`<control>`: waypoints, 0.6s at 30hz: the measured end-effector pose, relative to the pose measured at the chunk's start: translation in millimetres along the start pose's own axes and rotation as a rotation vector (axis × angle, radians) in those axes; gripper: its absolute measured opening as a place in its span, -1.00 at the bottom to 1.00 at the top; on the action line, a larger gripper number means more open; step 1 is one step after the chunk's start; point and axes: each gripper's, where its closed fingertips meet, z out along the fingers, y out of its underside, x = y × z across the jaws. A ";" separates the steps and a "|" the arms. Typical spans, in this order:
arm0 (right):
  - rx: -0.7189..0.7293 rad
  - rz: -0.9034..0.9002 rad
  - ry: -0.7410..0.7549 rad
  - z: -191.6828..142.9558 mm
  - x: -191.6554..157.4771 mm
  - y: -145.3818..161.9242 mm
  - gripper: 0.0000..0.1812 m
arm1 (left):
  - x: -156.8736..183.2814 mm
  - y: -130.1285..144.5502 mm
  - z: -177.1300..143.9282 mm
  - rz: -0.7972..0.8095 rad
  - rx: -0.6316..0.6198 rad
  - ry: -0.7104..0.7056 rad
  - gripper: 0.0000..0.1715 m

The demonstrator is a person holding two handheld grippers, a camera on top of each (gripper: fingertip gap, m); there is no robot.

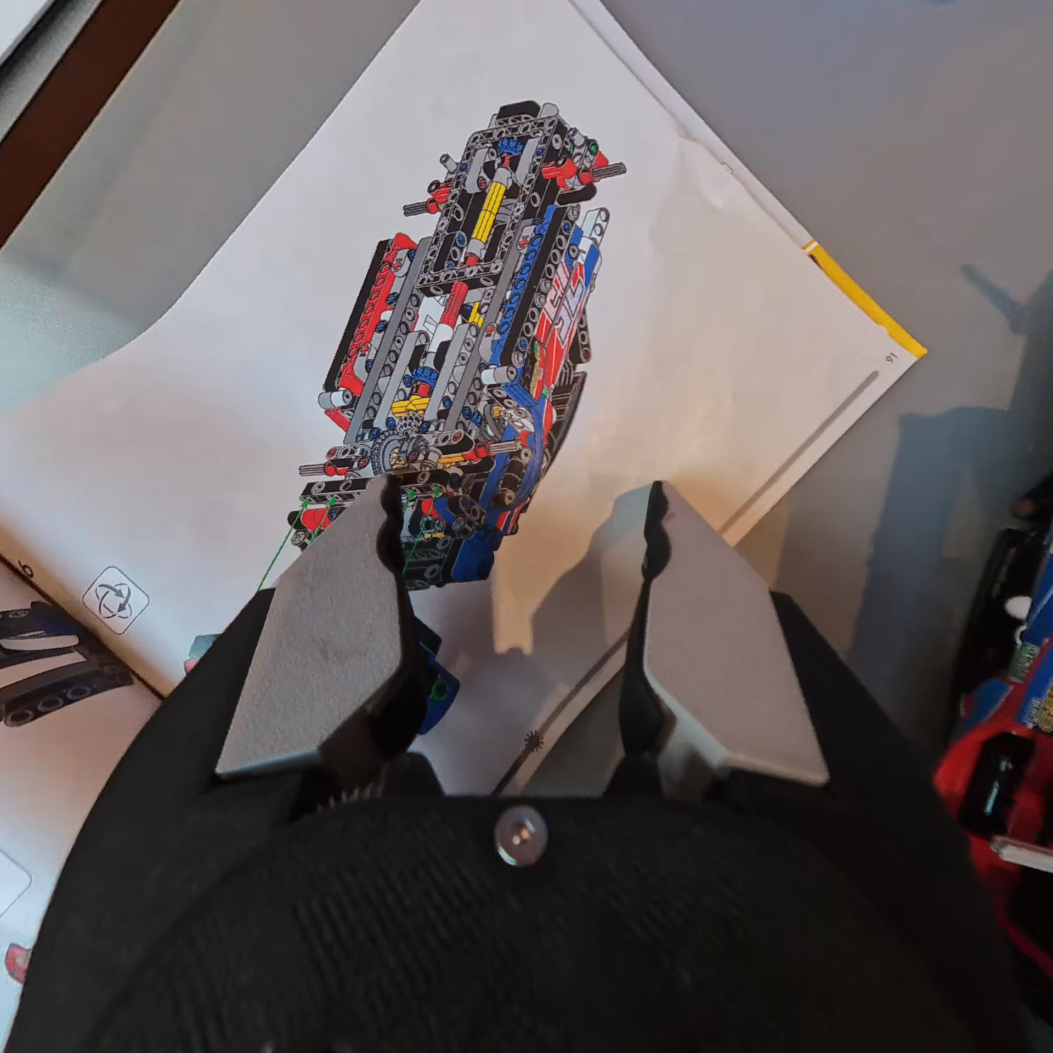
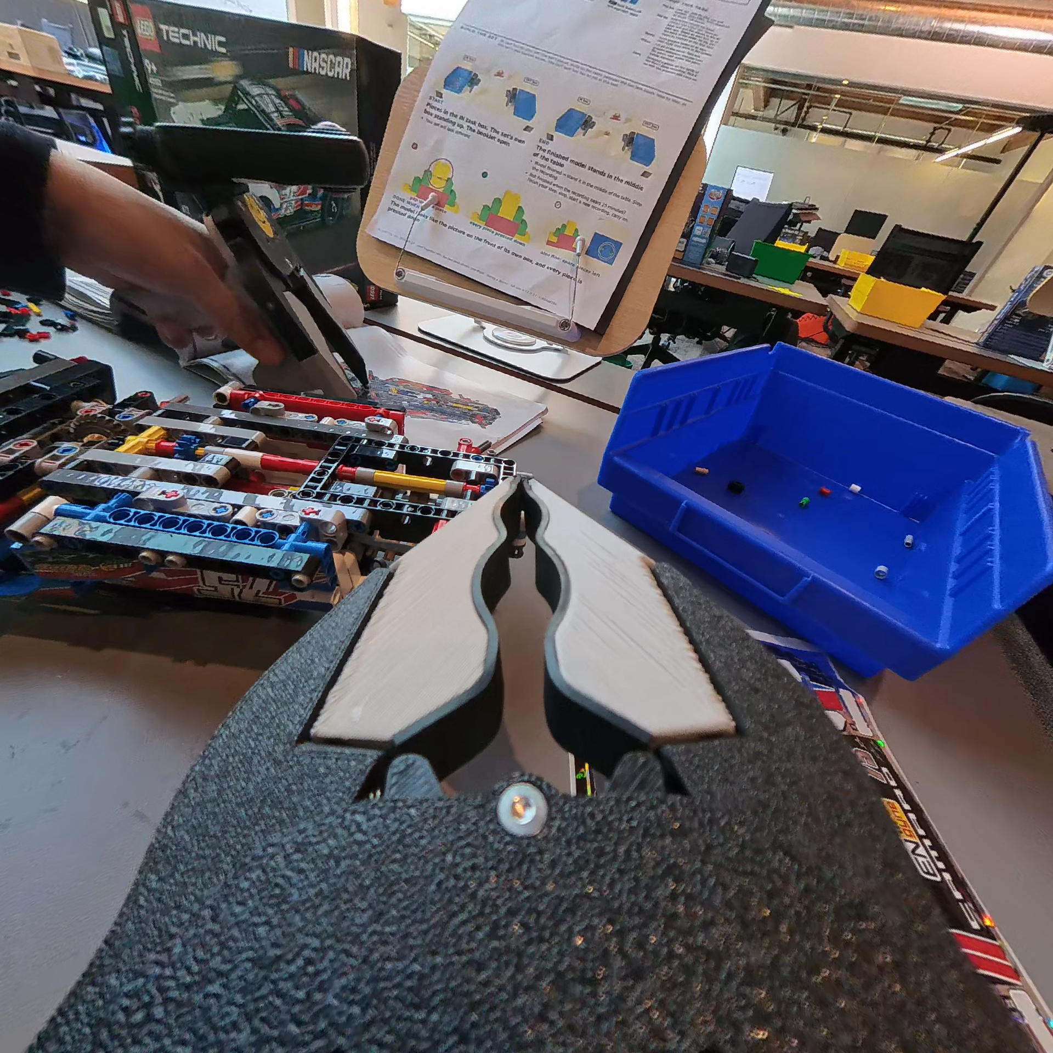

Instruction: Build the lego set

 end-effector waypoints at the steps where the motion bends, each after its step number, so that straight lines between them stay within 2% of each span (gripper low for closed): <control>1: 0.001 -0.001 0.000 -0.2 -0.1 -0.1 -1.00 | -1.4 -0.1 -0.3 -0.005 0.001 -0.004 -0.04; 3: 0.002 -0.003 0.000 -0.4 -0.4 -0.2 -1.00 | -8.2 -0.8 -2.0 -0.036 0.008 -0.020 -0.25; 7: 0.000 -0.004 -0.001 -0.3 -0.8 0.2 -1.00 | -12.7 -0.8 -2.8 -0.048 0.029 -0.024 -0.36; 13: -0.001 -0.005 -0.002 -0.4 -1.1 0.5 -1.00 | -12.4 -0.7 -5.1 -0.058 -0.004 0.002 -0.68; 15: -0.001 -0.005 -0.001 -0.5 -1.1 0.5 -1.00 | -13.3 1.3 -6.5 -0.094 -0.023 0.058 -0.97; 18: -0.003 -0.003 -0.003 -0.4 -1.1 0.8 -1.00 | -12.4 2.3 -8.4 -0.154 -0.016 0.132 -1.00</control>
